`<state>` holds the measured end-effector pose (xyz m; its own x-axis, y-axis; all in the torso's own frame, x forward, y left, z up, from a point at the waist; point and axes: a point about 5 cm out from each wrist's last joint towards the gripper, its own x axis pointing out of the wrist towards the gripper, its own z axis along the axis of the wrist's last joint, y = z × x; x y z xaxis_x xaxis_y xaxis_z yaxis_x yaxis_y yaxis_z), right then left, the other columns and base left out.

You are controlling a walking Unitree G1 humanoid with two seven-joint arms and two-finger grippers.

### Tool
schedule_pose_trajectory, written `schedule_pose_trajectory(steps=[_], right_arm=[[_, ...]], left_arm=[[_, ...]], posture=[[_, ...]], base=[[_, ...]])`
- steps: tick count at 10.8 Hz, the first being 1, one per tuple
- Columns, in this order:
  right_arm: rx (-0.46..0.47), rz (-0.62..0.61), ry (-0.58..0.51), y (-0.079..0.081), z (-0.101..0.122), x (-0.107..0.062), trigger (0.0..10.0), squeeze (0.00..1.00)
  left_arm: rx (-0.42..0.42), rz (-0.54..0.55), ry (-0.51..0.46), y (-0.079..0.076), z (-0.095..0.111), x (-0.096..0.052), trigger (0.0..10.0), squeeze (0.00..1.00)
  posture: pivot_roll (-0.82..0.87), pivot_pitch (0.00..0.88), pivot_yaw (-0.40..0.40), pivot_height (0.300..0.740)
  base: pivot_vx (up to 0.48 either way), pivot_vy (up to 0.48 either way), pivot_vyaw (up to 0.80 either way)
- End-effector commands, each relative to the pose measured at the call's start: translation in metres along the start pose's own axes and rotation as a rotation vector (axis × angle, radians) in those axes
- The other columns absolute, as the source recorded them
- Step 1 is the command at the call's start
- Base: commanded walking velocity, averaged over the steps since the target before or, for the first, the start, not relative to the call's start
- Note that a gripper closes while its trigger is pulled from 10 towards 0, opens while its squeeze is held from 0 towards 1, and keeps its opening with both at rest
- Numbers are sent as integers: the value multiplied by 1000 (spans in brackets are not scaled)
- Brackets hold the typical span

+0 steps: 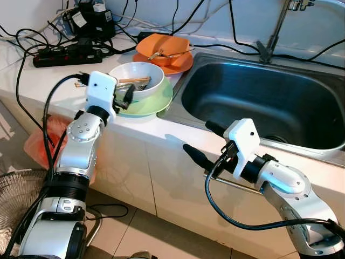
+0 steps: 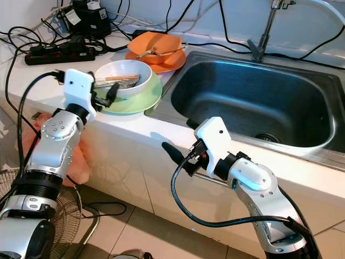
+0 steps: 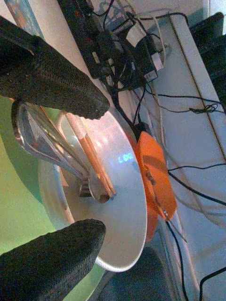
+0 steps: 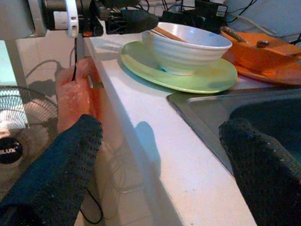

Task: Kitchen organization

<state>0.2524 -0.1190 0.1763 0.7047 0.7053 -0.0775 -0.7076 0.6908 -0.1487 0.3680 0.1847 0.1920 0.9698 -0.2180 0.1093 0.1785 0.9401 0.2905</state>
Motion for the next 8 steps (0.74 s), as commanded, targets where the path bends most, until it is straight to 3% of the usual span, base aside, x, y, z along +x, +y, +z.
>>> schedule_pose_trajectory(steps=[1,8], right_arm=[[-9,4,-2,2,3,-1,10000,0],[-12,23,4,3,4,-1,10000,0]], left_arm=[[-1,-25,22,-3,0,3,0,0],[-36,3,6,-2,2,0,0,0]], posture=[[112,24,62,740],[112,33,52,740]], base=[[0,0,0],[0,0,0]])
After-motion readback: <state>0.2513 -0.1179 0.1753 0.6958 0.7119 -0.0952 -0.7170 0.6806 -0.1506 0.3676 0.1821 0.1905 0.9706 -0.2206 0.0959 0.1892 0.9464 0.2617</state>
